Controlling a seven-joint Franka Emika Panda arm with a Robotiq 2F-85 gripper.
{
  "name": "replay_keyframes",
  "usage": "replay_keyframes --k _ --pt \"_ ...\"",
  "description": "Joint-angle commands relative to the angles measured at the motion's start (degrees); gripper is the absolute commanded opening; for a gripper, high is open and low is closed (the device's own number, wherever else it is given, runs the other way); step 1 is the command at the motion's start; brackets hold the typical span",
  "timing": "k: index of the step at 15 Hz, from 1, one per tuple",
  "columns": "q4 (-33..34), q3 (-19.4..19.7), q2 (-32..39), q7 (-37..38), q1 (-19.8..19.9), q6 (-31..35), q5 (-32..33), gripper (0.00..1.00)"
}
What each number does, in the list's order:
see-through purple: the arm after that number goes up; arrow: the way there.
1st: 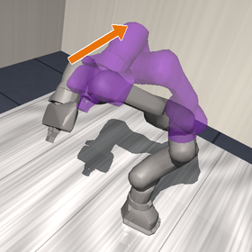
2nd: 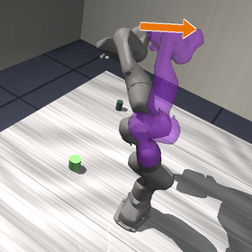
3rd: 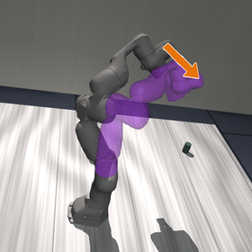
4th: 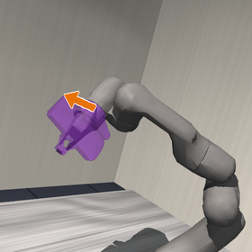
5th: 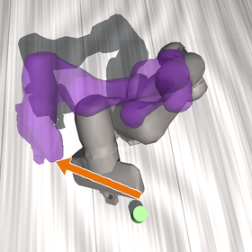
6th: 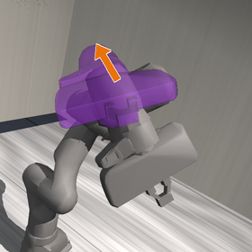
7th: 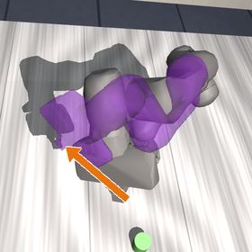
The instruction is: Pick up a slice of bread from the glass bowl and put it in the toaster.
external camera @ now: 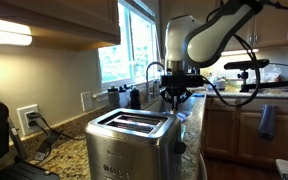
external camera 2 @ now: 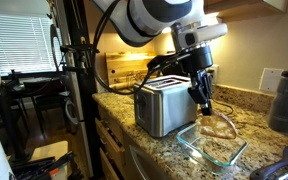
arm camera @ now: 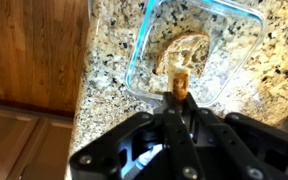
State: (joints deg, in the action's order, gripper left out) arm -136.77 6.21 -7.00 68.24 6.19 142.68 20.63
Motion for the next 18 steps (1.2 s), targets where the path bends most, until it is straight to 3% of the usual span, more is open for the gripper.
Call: replay_keyframes --k 1,18 --pt "-2.3 -1.1 -3.6 -3.9 1.3 -1.5 0.9 0.07" --pt "1.5 -0.9 -2.3 -30.0 2.4 -4.8 1.1 0.07"
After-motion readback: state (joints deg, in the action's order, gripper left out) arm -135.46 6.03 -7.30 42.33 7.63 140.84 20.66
